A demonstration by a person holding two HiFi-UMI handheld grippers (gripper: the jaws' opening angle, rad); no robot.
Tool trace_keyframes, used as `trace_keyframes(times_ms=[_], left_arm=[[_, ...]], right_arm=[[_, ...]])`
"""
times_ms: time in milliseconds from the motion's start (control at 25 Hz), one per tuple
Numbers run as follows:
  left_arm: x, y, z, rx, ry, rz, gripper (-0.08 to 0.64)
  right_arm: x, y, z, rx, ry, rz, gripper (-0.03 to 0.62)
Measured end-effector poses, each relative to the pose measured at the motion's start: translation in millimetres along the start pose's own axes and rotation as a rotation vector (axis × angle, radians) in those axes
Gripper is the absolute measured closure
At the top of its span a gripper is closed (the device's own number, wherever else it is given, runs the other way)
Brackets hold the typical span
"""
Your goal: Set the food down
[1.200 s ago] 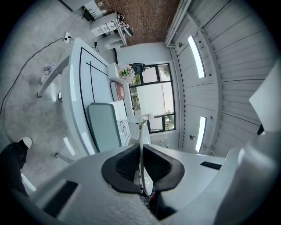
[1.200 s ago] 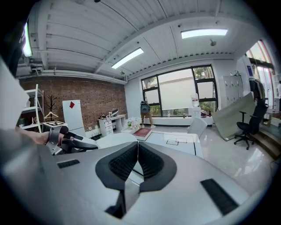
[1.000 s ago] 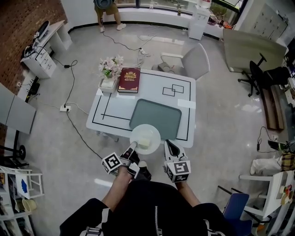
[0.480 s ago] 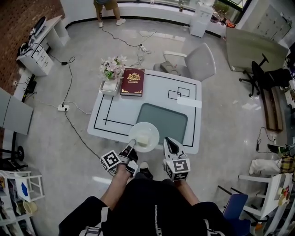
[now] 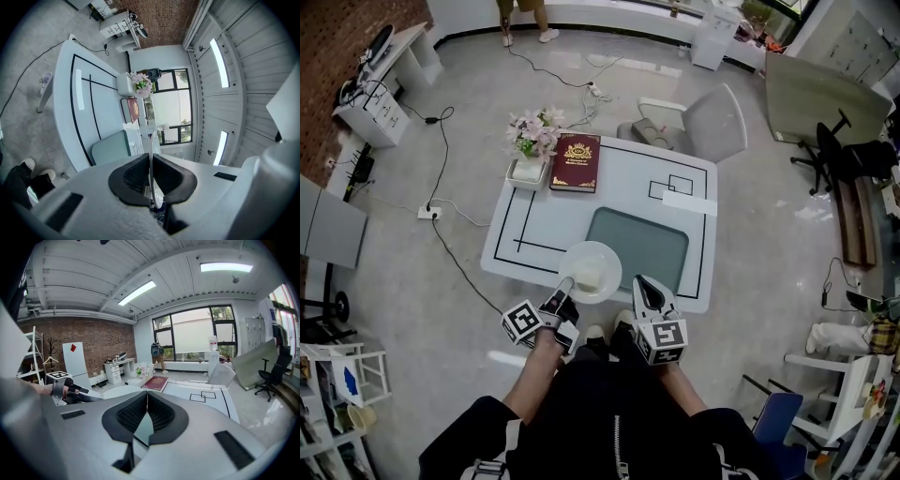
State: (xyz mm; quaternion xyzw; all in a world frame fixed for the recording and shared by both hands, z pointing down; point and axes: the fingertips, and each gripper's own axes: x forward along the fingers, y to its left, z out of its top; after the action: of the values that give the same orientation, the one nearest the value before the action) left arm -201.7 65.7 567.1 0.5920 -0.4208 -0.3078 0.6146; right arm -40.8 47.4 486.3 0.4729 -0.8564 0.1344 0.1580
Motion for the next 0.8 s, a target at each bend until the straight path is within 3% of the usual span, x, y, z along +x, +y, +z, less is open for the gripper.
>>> trace_keyframes(times_ms=[440, 800], left_arm=[[6, -3, -3, 0.001, -0.025, -0.007, 0.541], [40, -7, -1, 0.019, -0.046, 0.022, 0.541]], right_arm=[[5, -2, -7, 0.02, -0.002, 0.029, 0.583], [25, -40, -7, 0.048, 0.003, 0.04, 0.583]])
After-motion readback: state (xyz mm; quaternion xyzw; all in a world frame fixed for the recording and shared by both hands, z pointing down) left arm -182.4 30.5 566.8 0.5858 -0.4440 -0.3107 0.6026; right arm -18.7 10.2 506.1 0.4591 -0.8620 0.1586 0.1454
